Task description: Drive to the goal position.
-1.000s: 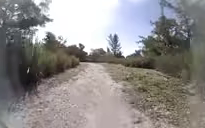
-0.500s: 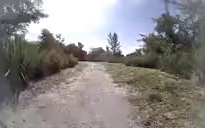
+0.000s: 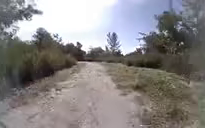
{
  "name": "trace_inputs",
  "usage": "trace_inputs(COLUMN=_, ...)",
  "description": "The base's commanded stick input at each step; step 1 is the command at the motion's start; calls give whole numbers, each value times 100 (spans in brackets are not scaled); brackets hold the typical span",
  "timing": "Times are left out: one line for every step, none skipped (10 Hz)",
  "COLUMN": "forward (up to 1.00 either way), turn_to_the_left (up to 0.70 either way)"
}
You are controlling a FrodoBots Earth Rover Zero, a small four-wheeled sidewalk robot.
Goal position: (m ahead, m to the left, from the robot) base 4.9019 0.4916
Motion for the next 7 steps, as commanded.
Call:
trace_inputs(forward=85, turn_to_the_left=0)
trace_inputs(forward=85, turn_to_the_left=0)
trace_inputs(forward=85, turn_to_the_left=0)
trace_inputs(forward=85, turn_to_the_left=0)
trace_inputs(forward=85, turn_to_the_left=0)
trace_inputs(forward=85, turn_to_the_left=0)
trace_inputs(forward=85, turn_to_the_left=0)
